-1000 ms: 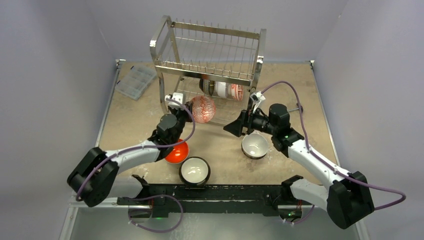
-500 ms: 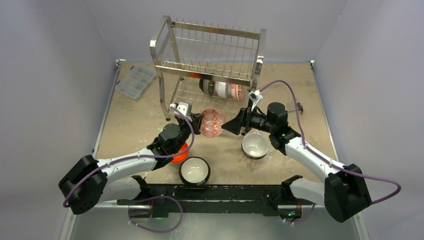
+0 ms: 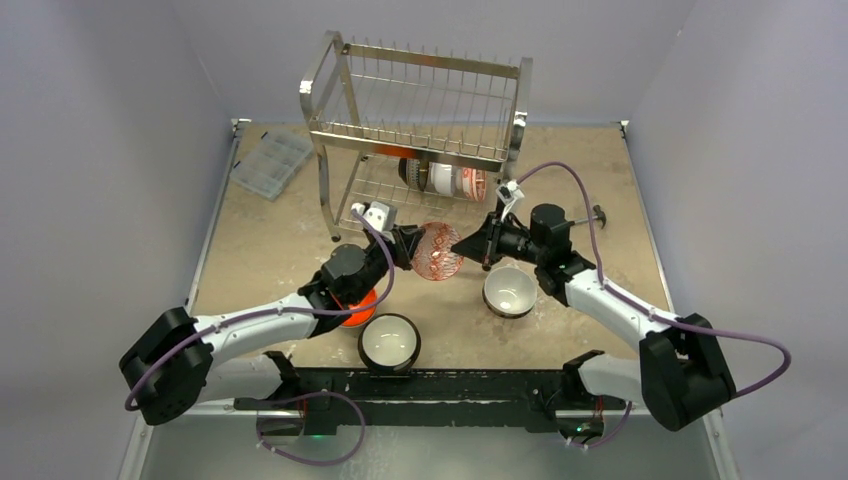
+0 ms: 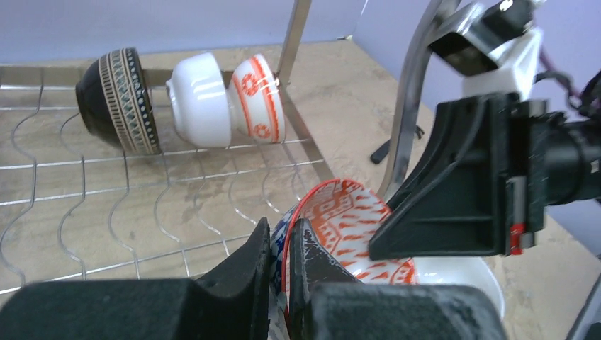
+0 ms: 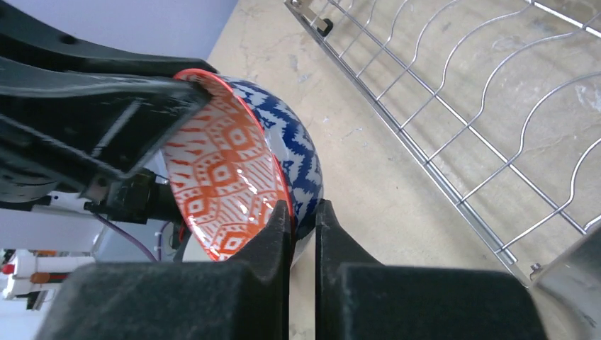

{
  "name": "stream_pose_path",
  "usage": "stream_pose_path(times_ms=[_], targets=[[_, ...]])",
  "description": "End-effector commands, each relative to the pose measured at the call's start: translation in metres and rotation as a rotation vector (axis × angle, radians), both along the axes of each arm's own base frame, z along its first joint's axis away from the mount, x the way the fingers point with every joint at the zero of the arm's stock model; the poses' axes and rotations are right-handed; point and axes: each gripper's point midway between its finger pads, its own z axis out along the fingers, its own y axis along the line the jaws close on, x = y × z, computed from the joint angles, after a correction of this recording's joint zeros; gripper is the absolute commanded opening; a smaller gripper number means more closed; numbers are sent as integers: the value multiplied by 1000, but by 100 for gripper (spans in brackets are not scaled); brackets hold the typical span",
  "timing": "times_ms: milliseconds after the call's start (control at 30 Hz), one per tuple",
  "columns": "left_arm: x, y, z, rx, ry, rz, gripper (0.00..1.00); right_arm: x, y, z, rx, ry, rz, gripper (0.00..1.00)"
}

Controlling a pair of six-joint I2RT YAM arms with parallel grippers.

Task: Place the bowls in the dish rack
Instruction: Adjust the bowl.

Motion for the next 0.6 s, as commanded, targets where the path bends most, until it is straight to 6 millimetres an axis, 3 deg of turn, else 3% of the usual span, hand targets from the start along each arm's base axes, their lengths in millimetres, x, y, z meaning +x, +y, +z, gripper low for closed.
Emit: stream_pose_path(times_ms=[0,100,267,400,567], targets=[[-3,-8,48,-109,-50,-36,5,-11,11,25,61,-76,97,0],[-1,-5,46,-112,16,-6,26,-11,10,25,59,-79,91,0],[-4,-4,27,-36,196,22,54,-10,10,29,63,-96,89,0],[-18,-14,28,-46,253,-57,88,-10,10,34,72,-120,94,0],[-30,-17,31,-108,331,-97,93,-12,11,39,86,-150,108,0]])
